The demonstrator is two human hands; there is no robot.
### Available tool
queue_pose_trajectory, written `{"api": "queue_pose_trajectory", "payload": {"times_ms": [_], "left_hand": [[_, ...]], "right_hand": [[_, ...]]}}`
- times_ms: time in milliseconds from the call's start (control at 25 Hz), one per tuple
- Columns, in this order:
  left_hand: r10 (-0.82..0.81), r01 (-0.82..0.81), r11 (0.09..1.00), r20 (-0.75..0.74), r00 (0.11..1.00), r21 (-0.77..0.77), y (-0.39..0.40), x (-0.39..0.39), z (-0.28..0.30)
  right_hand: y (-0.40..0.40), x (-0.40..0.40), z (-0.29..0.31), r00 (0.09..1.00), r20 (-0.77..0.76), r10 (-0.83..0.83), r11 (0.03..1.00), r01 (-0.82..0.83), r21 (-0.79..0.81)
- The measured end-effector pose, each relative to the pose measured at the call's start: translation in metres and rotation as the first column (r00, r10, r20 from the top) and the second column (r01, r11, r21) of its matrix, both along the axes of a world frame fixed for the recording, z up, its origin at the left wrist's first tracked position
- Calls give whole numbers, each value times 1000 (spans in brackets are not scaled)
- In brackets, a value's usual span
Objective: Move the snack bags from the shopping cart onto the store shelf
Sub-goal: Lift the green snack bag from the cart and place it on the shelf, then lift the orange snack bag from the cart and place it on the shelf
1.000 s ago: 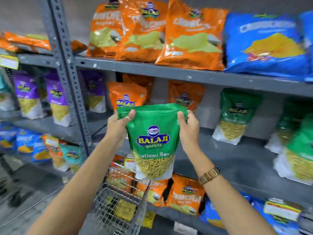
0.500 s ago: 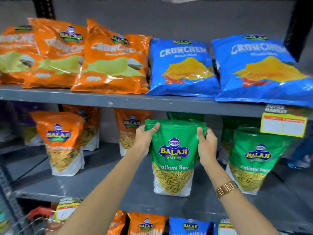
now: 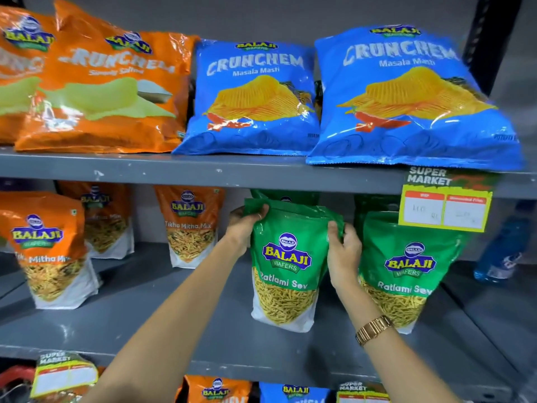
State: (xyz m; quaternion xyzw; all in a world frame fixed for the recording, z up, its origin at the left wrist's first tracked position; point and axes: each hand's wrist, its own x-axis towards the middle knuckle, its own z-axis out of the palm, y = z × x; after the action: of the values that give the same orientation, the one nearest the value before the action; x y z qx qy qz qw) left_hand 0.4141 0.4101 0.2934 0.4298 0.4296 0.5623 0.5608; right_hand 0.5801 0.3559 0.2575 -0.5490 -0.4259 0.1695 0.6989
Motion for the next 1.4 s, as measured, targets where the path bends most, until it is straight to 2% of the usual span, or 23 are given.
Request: {"api": "queue_pose_trajectory", "payload": {"times_ms": [80,200,320,360,440,640,840,960,1120,1320,1400], "left_hand": [[3,-3,1000,-23,1000,-7,7,-2,-1],[57,-53,996,-56,997,77,7,-7,-3],[118,-113,984,-29,993,139,-4,-22,-5],[144,-139,979,-26,989,147,-7,-31,-7],[206,-201,971,-32,978,127,-15,-60,-12],[372,-360,927,-129,919,104,-65,-166,-37],[444,-465,885,-336,830,20,-141,-305,-94],[432,-511,857,-443,786,-71,-199,-385,-132],[330,-530,837,-646,688,-138,-275,-477,-177],[220,-577,778,-753,620,-247,-353,-559,-232],[225,-609,738,-744,629,-291,-377,-574,-252]], "right_hand": [[-3,-4,1,1000,7,-5,1000,5,12],[-11,-15,0,994,65,-84,995,81,55],[-19,-32,-5,918,262,-297,917,198,347],[-20,-39,-8,868,345,-358,873,179,454],[-19,-61,-16,815,465,-345,831,35,555],[-27,-145,-41,789,614,-22,876,-281,393],[-51,-254,-73,664,711,231,833,-512,208],[-71,-329,-98,549,747,375,775,-628,71],[-104,-426,-134,373,752,543,664,-739,-113],[-152,-518,-175,160,727,668,521,-798,-303],[-171,-544,-193,73,713,698,465,-803,-373]]}}
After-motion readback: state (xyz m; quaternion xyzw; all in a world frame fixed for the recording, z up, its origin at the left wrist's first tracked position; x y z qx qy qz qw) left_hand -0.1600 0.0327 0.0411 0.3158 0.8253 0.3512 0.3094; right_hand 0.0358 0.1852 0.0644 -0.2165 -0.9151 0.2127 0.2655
